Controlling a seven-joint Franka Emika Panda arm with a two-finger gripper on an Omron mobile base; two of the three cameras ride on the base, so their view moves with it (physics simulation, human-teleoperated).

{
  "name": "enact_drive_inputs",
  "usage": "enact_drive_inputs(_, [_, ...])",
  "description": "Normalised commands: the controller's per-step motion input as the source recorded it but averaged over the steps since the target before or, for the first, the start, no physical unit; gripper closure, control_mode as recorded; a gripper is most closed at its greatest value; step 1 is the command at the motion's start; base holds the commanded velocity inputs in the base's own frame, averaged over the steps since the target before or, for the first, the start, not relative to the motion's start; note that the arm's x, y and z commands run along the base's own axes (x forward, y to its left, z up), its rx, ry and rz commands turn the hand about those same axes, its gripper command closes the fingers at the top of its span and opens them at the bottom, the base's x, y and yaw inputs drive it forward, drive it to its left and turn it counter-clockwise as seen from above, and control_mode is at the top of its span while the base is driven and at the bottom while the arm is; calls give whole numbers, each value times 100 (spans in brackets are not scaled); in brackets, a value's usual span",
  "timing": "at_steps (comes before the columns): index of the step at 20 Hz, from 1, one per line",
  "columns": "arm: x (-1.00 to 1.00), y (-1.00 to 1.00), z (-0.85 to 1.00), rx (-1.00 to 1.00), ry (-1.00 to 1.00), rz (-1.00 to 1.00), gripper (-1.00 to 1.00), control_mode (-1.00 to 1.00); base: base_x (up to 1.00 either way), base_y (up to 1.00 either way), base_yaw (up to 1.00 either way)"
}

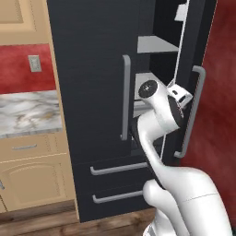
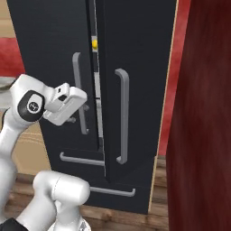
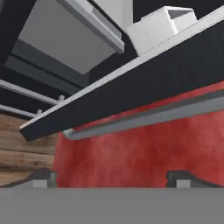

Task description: Retrieve a lemon from the fridge and place it on the cutting board with the fish.

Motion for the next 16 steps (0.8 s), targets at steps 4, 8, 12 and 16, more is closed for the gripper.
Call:
enact_drive_inputs(4, [49,0,-33,-2,17,1,-100,-100,0,0,0])
enact_drive_inputs(8, [81,14,-54,-2,7,9,-100,-100,0,0,0])
enact_drive_inputs(12, [76,21,-59,-2,7,9,-100,-100,0,0,0])
enact_drive_inputs(16, [41,-1,-44,-6,6,0,-100,-100,0,0,0])
